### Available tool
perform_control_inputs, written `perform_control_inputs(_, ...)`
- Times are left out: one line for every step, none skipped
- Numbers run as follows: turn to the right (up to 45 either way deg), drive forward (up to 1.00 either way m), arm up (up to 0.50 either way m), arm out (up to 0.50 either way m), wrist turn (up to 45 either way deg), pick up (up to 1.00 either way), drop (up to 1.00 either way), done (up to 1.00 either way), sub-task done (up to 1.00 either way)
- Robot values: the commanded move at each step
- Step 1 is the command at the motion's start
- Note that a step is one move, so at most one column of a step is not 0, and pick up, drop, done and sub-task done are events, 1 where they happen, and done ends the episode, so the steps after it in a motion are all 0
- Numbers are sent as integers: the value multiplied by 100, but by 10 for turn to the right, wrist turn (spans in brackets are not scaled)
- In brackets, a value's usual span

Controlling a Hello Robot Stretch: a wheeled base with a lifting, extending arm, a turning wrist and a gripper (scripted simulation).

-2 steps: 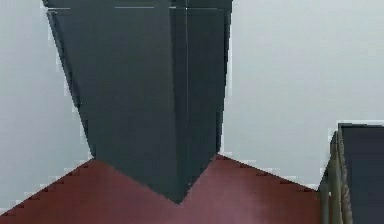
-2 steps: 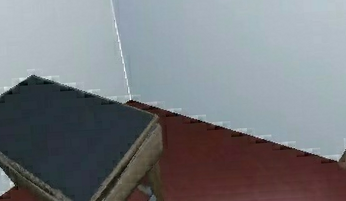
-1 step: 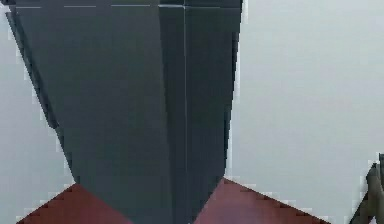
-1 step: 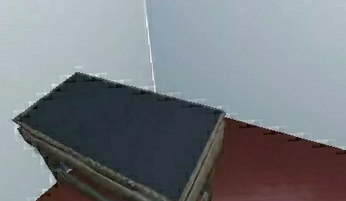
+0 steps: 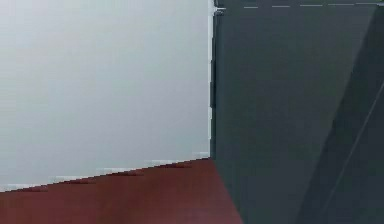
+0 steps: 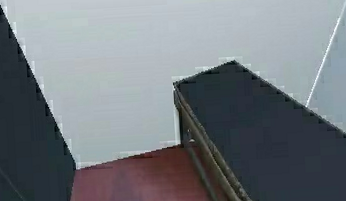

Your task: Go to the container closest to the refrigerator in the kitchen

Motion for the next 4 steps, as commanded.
perform_control_inputs(-390,0,0,0,0,0,0,0,0)
perform_control_inputs(0,65,0,0,0,0,0,0,0)
perform_control_inputs(-210,0,0,0,0,0,0,0,0)
perform_control_inputs(0,65,0,0,0,0,0,0,0)
